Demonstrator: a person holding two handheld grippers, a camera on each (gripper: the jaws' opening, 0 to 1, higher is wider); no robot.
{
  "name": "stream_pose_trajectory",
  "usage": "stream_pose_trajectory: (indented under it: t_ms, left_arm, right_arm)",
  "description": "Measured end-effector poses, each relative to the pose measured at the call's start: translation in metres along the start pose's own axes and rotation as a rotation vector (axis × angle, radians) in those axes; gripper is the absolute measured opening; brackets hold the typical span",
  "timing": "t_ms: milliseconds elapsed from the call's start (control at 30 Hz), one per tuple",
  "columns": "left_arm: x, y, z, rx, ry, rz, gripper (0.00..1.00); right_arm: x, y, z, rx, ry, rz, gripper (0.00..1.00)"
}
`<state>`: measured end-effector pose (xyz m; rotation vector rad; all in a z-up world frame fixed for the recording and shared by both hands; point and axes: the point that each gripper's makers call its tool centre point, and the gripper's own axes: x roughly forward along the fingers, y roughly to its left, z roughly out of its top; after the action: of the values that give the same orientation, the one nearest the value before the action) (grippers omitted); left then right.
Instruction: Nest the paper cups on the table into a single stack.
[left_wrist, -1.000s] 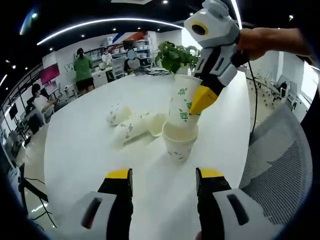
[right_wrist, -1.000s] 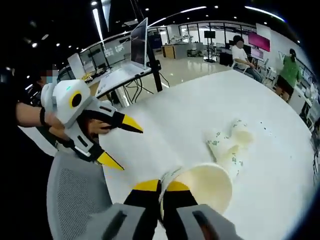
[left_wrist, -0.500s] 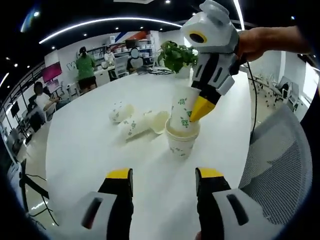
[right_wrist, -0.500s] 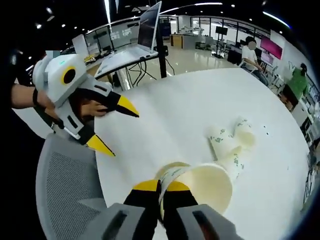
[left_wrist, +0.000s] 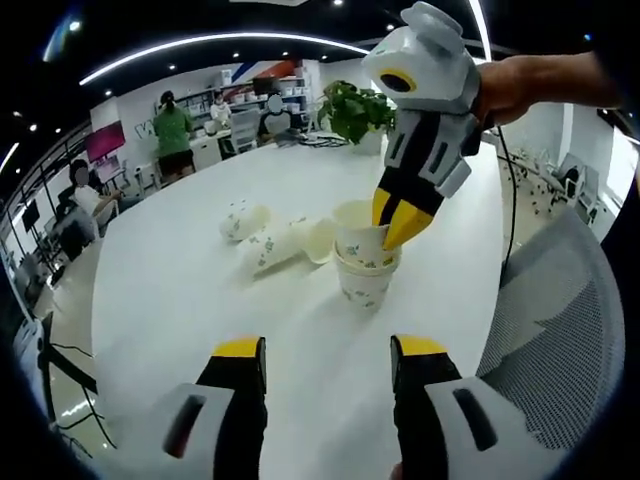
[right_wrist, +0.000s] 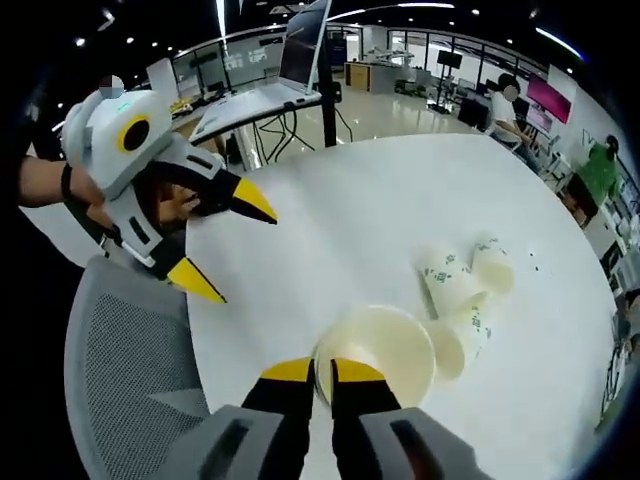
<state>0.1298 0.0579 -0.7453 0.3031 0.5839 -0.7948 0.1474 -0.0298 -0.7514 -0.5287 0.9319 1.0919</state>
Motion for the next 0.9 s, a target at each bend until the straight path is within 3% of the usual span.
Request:
stream_pose_trajectory:
  t_ms: [433,700,900]
  left_arm:
    - [0.002,-0.001,0.002,0.012,0.004,-0.004,0.48]
    - [0.011,0.002,0.007,0.037,0.011,-0.02,0.48]
    - [0.02,0.01,0.012,0.059,0.014,-0.023,0.48]
  right_arm:
    - [-0.009,0.0,-0.001,0.004,-0.026,-0.028,0.07]
    - [-0.016,0.003,-0.003,0.037,-0.064,-0.055,0.18]
    - [-0.024,0.003,-0.004,0.12,-0.15,-0.064,0.27]
